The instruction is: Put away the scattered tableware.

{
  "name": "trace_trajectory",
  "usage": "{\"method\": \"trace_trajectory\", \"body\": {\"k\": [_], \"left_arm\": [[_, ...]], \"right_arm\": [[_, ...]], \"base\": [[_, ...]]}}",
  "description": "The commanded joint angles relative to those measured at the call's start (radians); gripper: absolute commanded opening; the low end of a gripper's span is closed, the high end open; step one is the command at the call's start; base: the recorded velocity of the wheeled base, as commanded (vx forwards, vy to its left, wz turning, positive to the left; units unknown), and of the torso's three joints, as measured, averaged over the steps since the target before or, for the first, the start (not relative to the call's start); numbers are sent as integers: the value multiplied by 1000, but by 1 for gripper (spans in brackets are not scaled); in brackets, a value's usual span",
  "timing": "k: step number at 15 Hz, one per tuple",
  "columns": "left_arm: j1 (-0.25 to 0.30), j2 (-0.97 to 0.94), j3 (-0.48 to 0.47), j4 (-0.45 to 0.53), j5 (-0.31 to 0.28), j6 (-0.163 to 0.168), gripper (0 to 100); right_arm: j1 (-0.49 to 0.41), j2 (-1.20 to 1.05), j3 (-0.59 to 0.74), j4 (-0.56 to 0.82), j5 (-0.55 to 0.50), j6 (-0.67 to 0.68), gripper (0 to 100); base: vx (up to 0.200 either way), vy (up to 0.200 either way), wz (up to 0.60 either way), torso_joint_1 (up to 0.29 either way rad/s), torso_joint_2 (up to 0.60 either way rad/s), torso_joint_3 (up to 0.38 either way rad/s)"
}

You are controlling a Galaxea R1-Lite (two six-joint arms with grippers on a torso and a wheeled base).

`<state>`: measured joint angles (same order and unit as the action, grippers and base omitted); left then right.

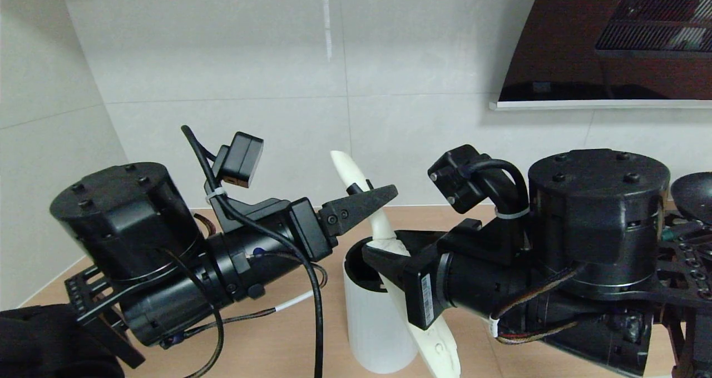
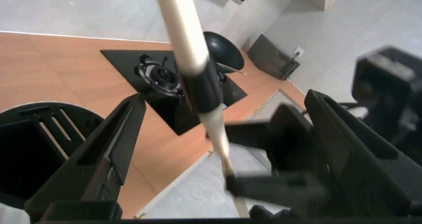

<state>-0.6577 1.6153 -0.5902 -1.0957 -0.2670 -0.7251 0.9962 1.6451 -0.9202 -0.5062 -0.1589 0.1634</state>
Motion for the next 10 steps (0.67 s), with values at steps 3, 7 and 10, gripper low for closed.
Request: {"method": "trace_trajectory", "body": {"k": [3, 7, 10], "left_arm": [[0, 0, -2, -9, 0, 0, 100], [0, 14, 1, -9, 0, 0, 100], [0, 14, 3, -9, 0, 0, 0]], "right_arm": [[12, -4, 11, 0, -2, -1, 0], [27, -10, 15, 0, -4, -1, 0], [38, -27, 23, 0, -8, -2, 0]], "base": [[0, 0, 0, 0, 0, 0], [0, 0, 0, 0, 0, 0], [0, 0, 0, 0, 0, 0]]}}
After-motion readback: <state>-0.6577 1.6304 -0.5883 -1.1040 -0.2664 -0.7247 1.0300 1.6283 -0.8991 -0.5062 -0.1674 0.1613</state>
